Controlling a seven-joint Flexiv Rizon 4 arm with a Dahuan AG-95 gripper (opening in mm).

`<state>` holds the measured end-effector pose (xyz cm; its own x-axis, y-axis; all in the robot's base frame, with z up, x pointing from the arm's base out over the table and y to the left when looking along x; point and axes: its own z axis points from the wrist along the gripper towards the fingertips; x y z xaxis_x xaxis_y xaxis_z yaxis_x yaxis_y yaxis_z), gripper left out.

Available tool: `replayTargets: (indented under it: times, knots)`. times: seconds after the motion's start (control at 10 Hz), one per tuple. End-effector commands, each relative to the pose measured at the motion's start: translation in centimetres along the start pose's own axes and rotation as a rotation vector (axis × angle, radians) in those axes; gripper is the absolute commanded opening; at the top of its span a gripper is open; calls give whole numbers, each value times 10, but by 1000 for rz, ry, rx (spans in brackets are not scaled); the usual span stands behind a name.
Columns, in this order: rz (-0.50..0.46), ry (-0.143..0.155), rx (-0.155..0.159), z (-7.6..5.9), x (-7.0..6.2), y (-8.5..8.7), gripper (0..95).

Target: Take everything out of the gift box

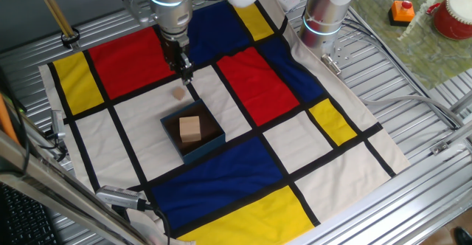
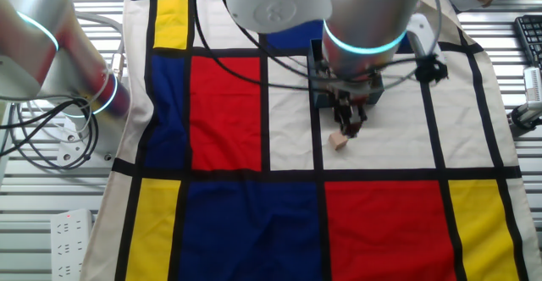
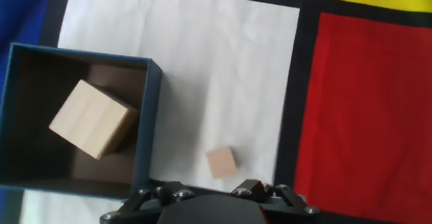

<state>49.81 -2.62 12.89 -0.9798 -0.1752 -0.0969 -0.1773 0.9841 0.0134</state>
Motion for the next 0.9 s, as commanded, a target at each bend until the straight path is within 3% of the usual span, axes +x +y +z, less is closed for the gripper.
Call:
replayTargets:
  times: [0.1,0.5,0.6,0.7,0.9]
  knots:
    - [13,-24,-14,-6,-8,23,570]
    - [-42,-17,-8,-6,-28,63,570]
    - [-57,-17,-11,-7,-32,72,380]
    - [-79,-16,-15,-6,-33,80,380]
    - [-231,-14,-28,-3,-30,96,380]
